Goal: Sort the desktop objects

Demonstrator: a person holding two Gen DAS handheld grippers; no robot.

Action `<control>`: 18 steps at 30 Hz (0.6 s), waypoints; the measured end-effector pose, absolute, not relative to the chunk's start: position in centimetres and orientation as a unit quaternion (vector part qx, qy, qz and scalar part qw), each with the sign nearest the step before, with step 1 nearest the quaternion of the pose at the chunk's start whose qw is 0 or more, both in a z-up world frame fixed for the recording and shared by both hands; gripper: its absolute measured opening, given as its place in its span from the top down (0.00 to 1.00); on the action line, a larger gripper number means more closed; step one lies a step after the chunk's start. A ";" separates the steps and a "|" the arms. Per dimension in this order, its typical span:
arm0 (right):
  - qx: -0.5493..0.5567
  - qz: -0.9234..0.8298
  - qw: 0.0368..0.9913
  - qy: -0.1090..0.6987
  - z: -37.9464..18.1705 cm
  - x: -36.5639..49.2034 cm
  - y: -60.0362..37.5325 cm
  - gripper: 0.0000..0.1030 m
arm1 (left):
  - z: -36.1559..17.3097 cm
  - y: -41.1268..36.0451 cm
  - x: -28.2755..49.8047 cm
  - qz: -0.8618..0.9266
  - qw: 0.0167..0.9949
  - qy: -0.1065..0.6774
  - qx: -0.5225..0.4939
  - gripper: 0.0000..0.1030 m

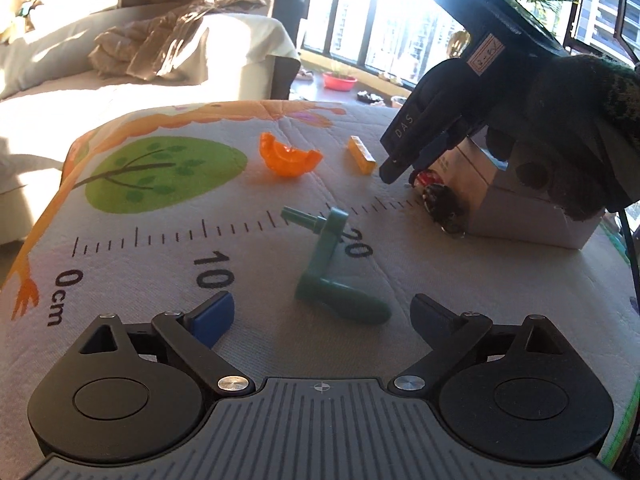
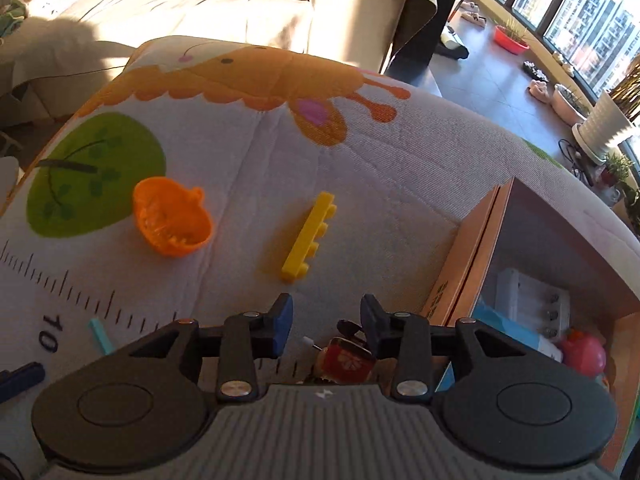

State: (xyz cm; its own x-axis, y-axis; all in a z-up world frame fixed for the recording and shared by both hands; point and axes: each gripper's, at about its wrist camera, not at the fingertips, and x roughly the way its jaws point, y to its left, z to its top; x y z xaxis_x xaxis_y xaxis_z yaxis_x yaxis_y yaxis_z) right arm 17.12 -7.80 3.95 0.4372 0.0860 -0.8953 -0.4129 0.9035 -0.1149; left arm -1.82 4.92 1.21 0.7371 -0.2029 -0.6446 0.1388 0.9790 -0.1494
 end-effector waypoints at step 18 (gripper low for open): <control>-0.029 0.252 0.820 0.513 4.7 4.5 -14.6 0.57 | 1.1 2.5 -4.1 -0.124 0.920 0.372 0.016 0.02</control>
